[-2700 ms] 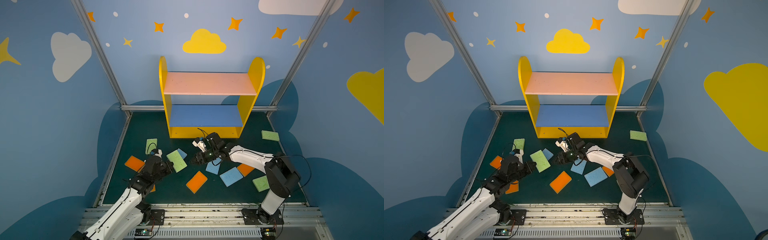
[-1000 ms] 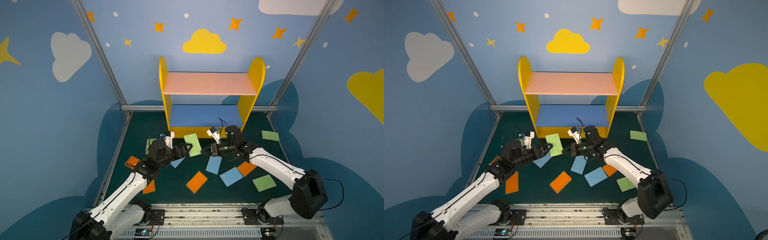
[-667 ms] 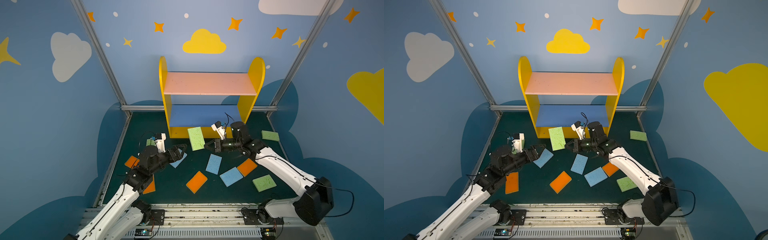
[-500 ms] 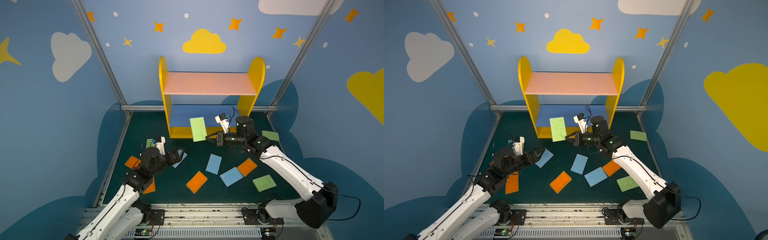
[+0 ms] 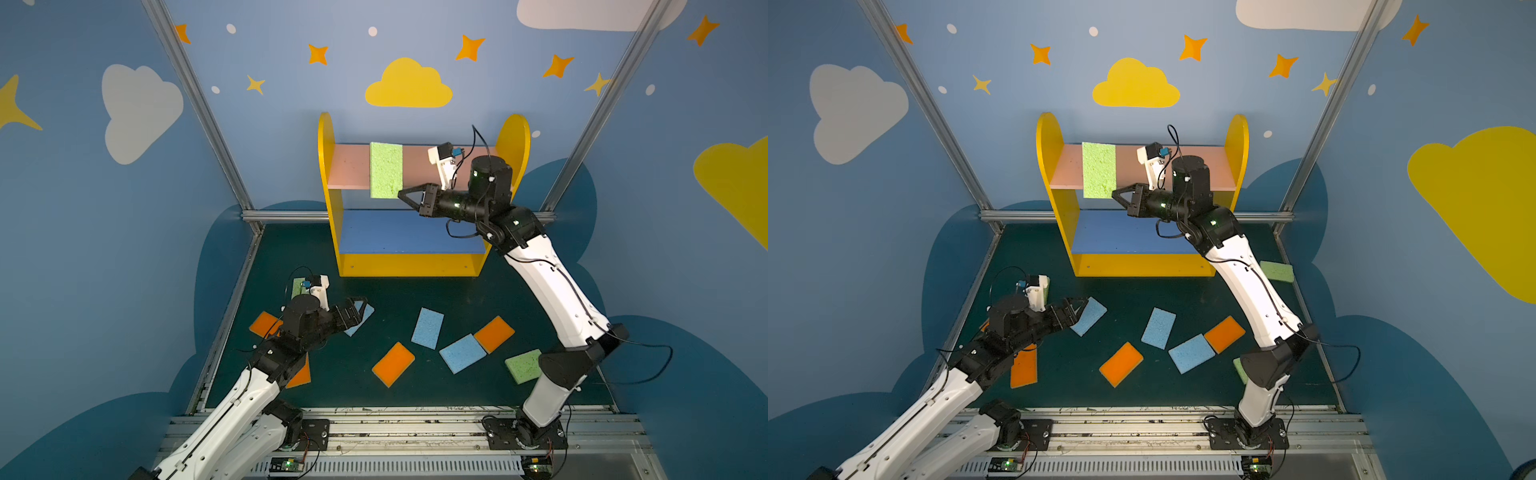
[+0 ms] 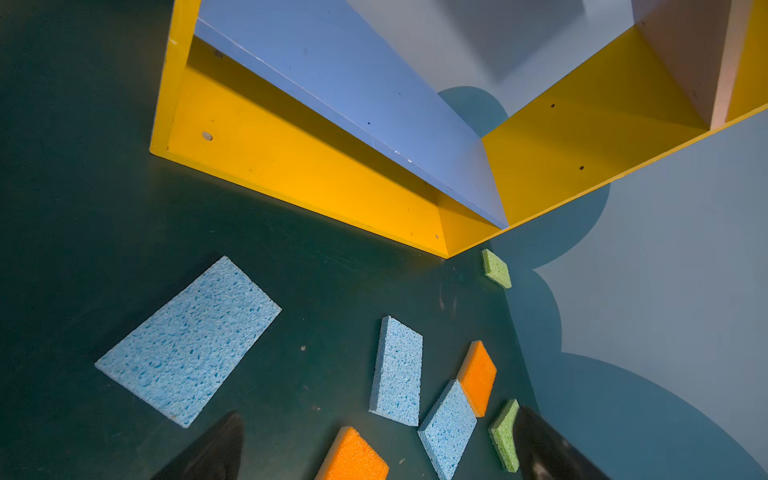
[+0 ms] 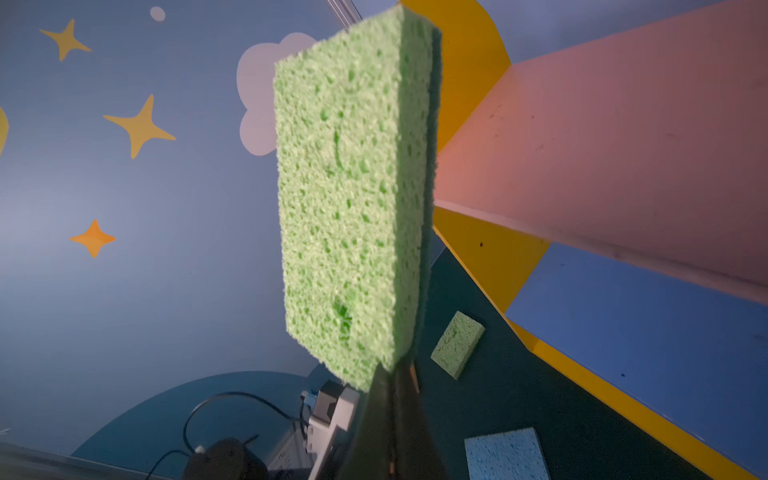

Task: Place and organize the cleaning sponges onto the shelf
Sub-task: 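Raise the held green sponge up to the pink top shelf with the right gripper, then lower the green sponge onto the pink shelf and open the right gripper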

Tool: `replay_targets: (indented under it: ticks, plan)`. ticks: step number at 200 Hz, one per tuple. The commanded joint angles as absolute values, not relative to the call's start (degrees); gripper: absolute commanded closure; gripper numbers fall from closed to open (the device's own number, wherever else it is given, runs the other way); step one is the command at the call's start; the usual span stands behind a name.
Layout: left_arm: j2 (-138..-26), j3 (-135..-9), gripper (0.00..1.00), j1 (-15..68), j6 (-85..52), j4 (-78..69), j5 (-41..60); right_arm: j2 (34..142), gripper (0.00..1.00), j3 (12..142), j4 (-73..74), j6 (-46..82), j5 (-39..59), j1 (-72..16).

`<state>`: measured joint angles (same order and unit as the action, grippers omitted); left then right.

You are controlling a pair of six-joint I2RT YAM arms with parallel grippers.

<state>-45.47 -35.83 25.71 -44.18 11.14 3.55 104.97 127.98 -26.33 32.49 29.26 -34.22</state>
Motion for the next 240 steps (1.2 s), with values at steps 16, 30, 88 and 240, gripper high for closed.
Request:
replay_targets:
  ticks: [16,30,88,240]
  plan:
    - [-45.93,-34.82,0.01,25.44,-42.30,10.45,2.39,118.92,1.00,150.57,-32.81,33.19,32.56,-34.62]
    - [-45.99,-34.33,0.01,25.47,-42.28,10.03,2.56,124.20,1.00,159.09,-34.27,33.31,33.19,-34.80]
    - [-47.15,-34.10,0.00,25.47,-41.57,9.49,2.81,128.56,1.00,156.06,-23.13,35.59,30.92,-36.66]
    - [-45.40,-34.25,0.00,25.47,-40.69,11.90,3.03,135.73,1.00,156.89,-10.29,42.34,21.36,-37.53]
